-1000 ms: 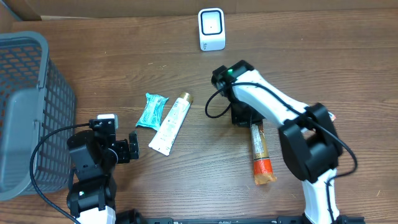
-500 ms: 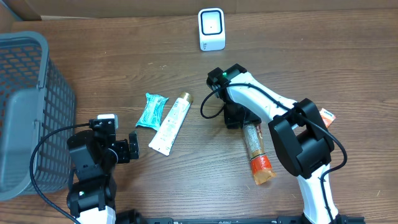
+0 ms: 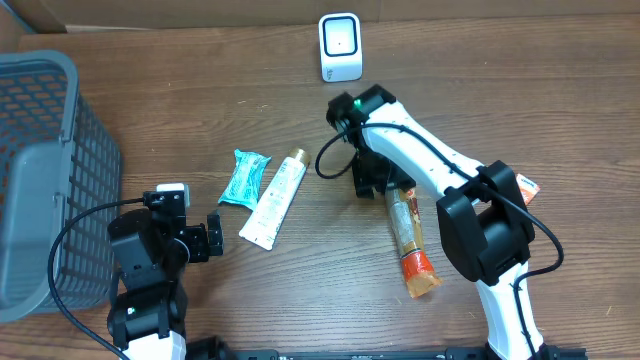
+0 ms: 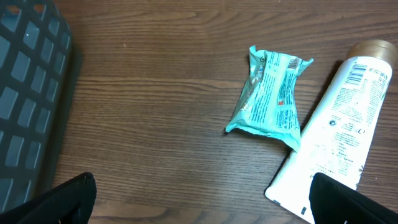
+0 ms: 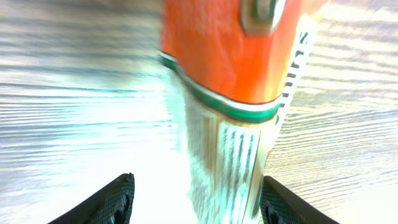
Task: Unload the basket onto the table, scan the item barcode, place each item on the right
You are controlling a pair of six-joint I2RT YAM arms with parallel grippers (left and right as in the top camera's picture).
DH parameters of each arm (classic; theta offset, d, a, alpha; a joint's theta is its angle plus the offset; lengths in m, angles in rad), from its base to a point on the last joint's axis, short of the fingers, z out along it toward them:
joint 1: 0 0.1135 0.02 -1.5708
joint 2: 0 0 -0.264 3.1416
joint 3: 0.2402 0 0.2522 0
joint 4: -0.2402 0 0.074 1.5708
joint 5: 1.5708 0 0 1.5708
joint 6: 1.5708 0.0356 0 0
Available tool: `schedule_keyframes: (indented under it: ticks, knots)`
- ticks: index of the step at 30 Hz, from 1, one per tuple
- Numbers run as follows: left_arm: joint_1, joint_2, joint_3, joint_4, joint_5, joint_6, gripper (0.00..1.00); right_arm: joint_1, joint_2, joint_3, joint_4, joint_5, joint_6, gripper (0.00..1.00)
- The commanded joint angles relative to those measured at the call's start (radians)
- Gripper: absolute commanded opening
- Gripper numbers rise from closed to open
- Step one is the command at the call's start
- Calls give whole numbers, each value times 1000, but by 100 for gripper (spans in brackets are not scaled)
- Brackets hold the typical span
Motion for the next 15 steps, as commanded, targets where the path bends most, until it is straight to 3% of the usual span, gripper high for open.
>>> schedule_keyframes:
  ticks: [1,8,11,15]
  knots:
    - [5,2,-3,3,14,19,99,10,-2,97,-31,-7,-3,65]
    - [5,2,-3,3,14,19,100,-28,-27,192,-138,61,-3,67]
    - [5,2,-3,4,14,19,100,-89,-48,192,-160,60,-5,73]
    - [5,2,-3,4,14,19,100,-185,-55,191,-163,-97,-166,74]
